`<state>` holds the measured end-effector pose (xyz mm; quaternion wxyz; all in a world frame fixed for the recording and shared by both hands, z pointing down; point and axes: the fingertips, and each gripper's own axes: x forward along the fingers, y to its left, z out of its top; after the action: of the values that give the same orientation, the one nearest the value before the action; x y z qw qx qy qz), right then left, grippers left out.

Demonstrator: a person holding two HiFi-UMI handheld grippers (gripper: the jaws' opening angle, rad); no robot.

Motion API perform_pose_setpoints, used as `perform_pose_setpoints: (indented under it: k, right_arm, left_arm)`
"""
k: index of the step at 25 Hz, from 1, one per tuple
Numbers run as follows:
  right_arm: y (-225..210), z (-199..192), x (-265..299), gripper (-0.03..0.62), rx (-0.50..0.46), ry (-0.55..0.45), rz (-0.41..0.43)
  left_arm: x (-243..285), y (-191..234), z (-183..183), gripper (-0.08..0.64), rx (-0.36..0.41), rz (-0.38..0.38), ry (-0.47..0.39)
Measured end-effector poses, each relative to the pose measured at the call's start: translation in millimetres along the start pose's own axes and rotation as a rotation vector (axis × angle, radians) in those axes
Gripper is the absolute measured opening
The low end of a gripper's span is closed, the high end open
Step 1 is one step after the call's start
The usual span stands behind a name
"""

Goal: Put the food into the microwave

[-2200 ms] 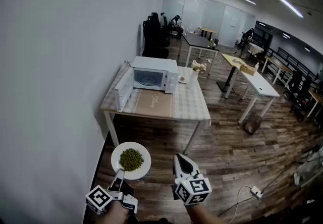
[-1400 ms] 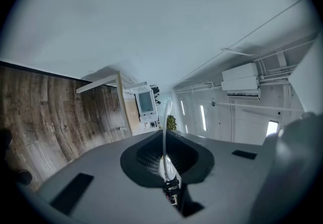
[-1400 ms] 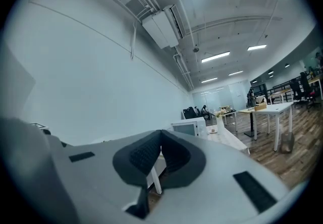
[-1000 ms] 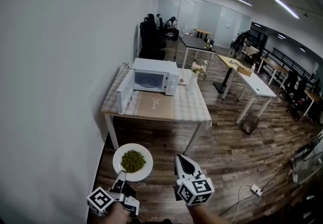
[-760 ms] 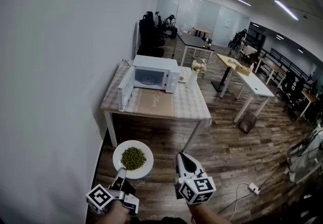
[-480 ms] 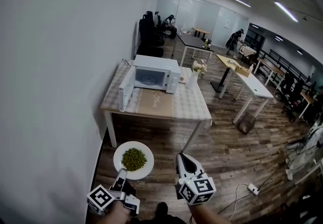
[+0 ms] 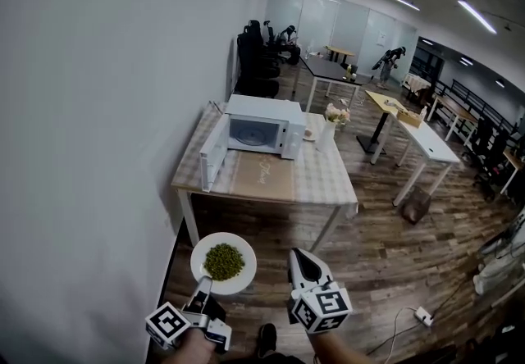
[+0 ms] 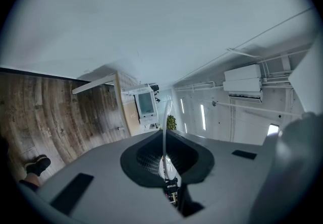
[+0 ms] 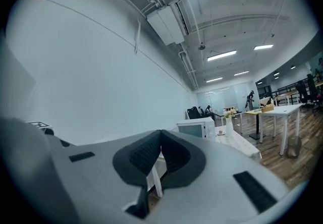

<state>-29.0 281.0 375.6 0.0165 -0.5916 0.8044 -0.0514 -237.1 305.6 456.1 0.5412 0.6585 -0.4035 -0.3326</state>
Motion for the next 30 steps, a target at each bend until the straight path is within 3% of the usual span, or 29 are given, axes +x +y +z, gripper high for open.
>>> perform_pose_setpoints:
  k: [12, 30]
  right_arm:
    - [-84, 16, 70, 0.008, 0.025, -0.024, 0.004]
    - [-174, 32, 135, 0.008, 0.013, -0.043, 0.074]
  left_arm:
    - [101, -8, -7, 0.017, 0.007, 0.011, -0.019]
    - [216, -29, -30, 0.017, 0.01, 0.002, -0.041]
